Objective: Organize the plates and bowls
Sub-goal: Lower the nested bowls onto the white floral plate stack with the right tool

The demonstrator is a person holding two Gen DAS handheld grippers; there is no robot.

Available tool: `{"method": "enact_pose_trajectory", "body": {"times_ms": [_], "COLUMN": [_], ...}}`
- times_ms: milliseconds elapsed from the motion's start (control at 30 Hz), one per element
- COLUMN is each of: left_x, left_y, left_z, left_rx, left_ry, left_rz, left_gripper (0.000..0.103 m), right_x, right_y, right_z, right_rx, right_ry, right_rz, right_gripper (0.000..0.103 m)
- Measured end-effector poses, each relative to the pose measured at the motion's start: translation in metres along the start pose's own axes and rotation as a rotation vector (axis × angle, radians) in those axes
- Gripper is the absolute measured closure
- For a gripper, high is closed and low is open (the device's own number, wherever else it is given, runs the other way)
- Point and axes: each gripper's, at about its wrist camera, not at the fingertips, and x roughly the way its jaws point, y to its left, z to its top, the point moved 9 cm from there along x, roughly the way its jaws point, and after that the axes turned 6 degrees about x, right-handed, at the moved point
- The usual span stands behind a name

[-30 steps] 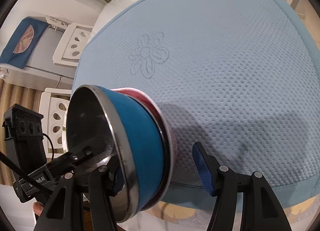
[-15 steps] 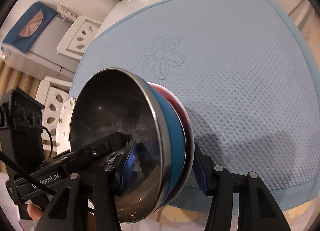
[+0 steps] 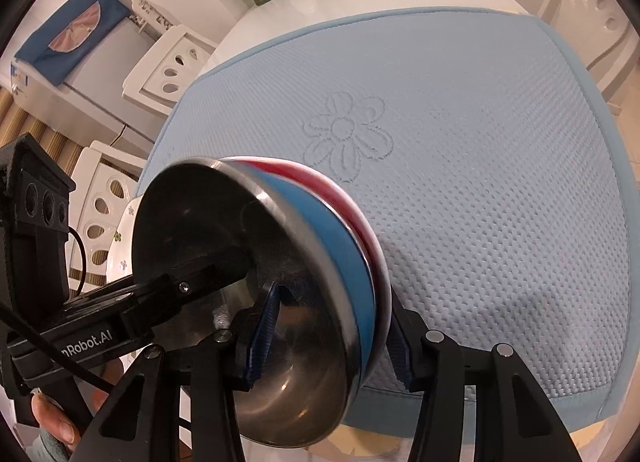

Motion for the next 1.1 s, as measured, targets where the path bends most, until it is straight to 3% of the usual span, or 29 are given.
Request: {"method": "enact_pose_trajectory", "body": {"times_ms": [333, 633, 833, 1100], "left_x": [0.014, 0.012, -0.005, -0.036], "left_y": [0.009, 0.003, -0.007, 0.008], "left_z": [0.001, 0.004, 0.010, 0.020], "left_rx": [-0.015, 0.051, 0.119, 0.108], "left_ry": [0.065, 0.121, 0.107, 0.079], "left_rz": [-0.058, -0.079, -0.090, -0.099], "left_gripper": [0.058, 0.058, 0.058, 0.058], "right_x": [0.015, 0.011, -0.007, -0.019], "right_y": [-0.011, -0.003, 0.003, 0.038], "right_z": [0.010, 0.007, 0.005, 0.015], "right_rx": [0.168, 0.219, 0.284, 0.282], "right_ry": [0.036, -0.009, -0.064, -0.064], "right_rz": [0.055, -0.002, -0.034, -0.053], "right_gripper": [0.054, 0.053, 0.053, 0.053]}}
